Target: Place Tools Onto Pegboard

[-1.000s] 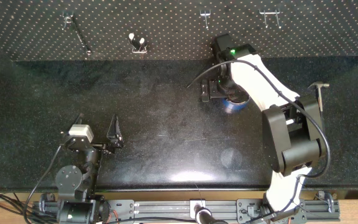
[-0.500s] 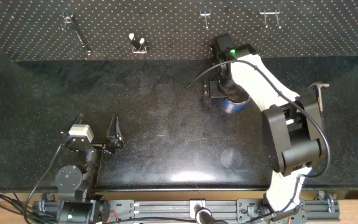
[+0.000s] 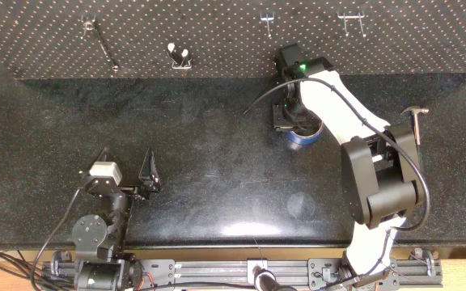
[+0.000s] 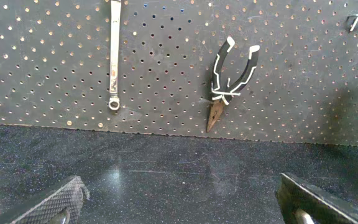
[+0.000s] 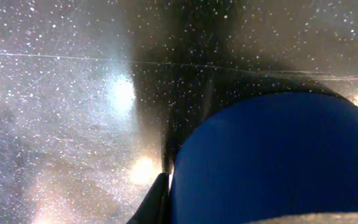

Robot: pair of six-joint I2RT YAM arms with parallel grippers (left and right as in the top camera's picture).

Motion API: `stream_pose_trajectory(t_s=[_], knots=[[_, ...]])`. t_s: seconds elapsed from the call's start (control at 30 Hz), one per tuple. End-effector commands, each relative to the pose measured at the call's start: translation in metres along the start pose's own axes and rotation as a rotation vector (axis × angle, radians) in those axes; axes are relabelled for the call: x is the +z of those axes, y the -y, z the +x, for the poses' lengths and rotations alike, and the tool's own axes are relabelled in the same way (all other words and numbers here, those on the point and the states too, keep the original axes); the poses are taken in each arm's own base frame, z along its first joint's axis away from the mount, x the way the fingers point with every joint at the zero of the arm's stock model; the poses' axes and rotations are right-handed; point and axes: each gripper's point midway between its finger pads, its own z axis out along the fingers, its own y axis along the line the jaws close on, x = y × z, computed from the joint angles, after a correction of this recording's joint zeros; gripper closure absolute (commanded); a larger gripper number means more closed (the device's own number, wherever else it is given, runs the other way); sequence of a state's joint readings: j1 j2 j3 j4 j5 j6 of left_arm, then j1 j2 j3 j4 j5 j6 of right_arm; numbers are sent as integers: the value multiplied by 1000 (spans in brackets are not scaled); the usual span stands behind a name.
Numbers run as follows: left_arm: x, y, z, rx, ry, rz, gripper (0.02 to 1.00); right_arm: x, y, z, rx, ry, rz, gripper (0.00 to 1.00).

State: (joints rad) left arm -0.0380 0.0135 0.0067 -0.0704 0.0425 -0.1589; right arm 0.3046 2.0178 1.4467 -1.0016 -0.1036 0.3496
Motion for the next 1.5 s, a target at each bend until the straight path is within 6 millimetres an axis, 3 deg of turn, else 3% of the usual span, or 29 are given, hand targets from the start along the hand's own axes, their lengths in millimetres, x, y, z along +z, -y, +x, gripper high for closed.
stream_pose_trajectory(t_s=[0.03,0.17,0.27,0.4,0.57,0.7,0.77,0.87,1.07,1.17,1.5], knots=[[-1,3,0,-2,1,18,23,-1,-2,-4,-8,11,12,923],[-1,3,0,-2,1,18,23,-13,-7,-7,-3,50,0,923],[-1,3,0,-2,1,18,23,-48,-17,-17,3,169,-35,923],[-1,3,0,-2,1,18,23,-78,-13,-21,122,353,-64,925],[-1,3,0,-2,1,18,23,-108,-22,-3,145,596,-203,923],[-1,3,0,-2,1,18,23,-149,-23,2,170,854,-197,925],[-1,3,0,-2,1,18,23,-174,-36,3,157,958,-240,923],[-1,3,0,-2,1,18,23,-206,-53,12,126,1052,-301,925],[-1,3,0,-2,1,18,23,-248,-64,25,129,1155,-415,921],[-1,3,0,-2,1,18,25,-259,-67,22,130,1193,-445,921],[-1,3,0,-2,1,18,23,-261,-77,26,92,1173,-495,923]])
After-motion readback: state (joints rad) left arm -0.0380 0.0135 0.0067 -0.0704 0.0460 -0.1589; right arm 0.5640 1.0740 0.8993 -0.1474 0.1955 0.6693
